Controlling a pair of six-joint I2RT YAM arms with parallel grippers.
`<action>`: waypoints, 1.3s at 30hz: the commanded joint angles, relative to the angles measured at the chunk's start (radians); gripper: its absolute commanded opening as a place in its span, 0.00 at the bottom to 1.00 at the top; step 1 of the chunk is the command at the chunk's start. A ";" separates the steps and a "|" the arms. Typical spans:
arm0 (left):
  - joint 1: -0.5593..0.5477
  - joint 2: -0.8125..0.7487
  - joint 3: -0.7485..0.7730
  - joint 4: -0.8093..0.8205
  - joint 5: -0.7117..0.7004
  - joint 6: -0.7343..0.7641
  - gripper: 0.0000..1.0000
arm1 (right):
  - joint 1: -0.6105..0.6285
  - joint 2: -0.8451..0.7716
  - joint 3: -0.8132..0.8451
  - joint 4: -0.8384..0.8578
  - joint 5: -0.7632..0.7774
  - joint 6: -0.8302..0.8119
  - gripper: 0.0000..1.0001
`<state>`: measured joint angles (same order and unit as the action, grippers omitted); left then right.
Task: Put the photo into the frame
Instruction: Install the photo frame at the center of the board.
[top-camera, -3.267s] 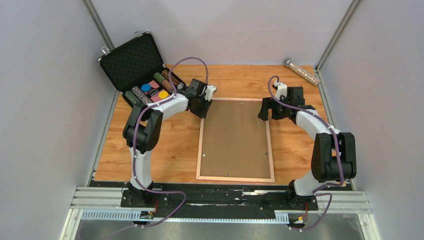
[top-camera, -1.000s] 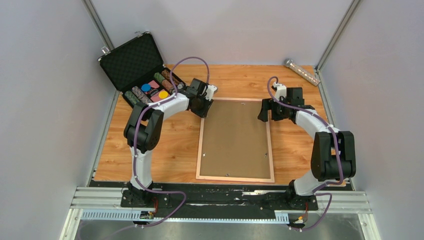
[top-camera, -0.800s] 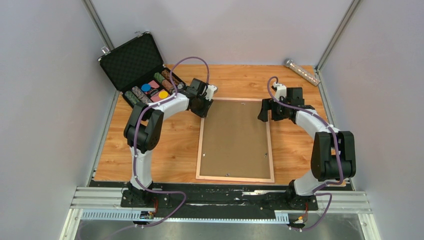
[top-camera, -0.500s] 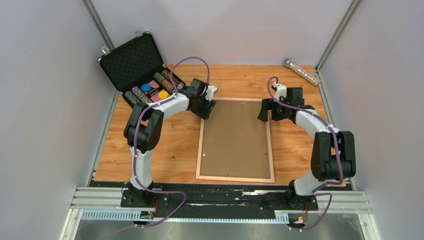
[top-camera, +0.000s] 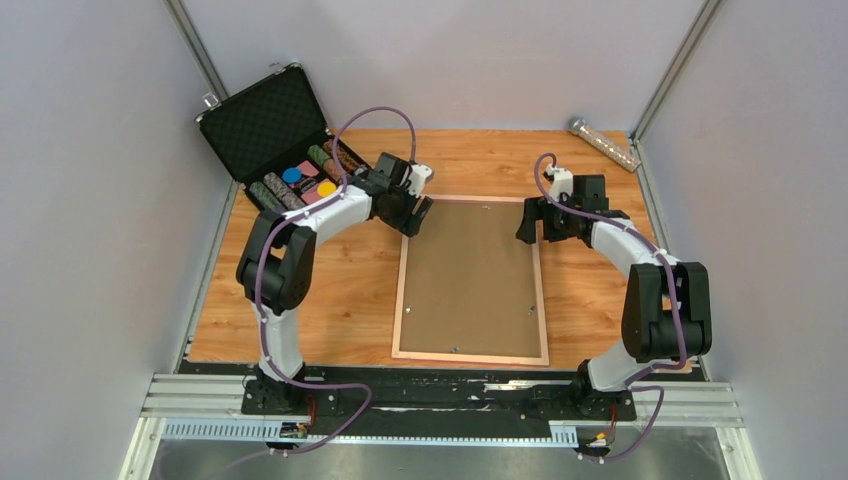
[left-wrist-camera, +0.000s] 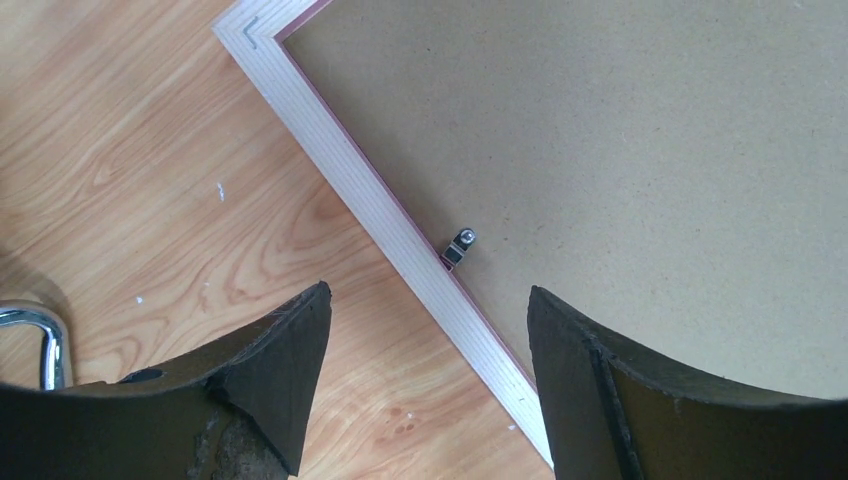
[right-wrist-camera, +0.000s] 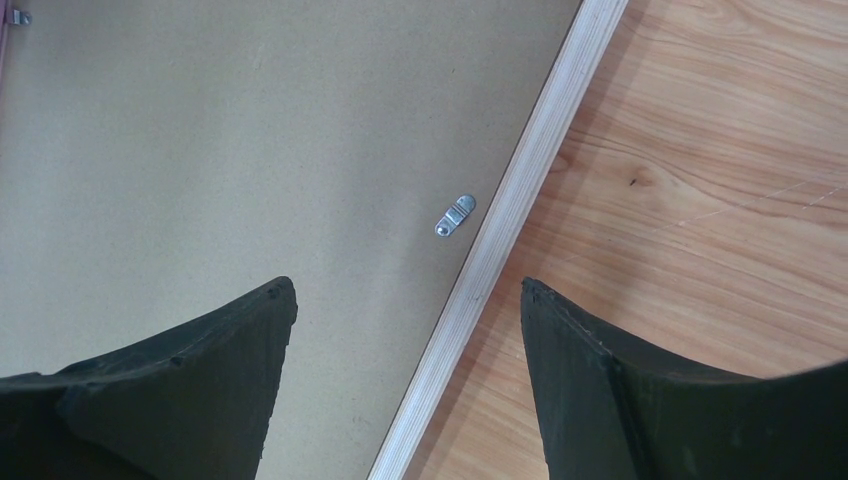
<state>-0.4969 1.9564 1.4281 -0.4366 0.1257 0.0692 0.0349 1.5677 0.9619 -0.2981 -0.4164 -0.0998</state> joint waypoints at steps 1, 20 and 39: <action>-0.003 -0.061 -0.014 0.020 0.006 0.018 0.79 | -0.004 0.005 0.031 0.012 0.030 -0.011 0.80; -0.003 -0.309 -0.242 -0.075 0.156 0.129 0.79 | -0.004 0.062 0.026 0.010 0.061 -0.007 0.71; -0.013 -0.433 -0.352 -0.090 0.210 0.161 0.79 | -0.025 0.182 0.056 -0.034 0.075 -0.006 0.19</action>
<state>-0.4973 1.5650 1.0939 -0.5301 0.2901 0.2008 0.0143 1.7252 0.9825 -0.3279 -0.3645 -0.1062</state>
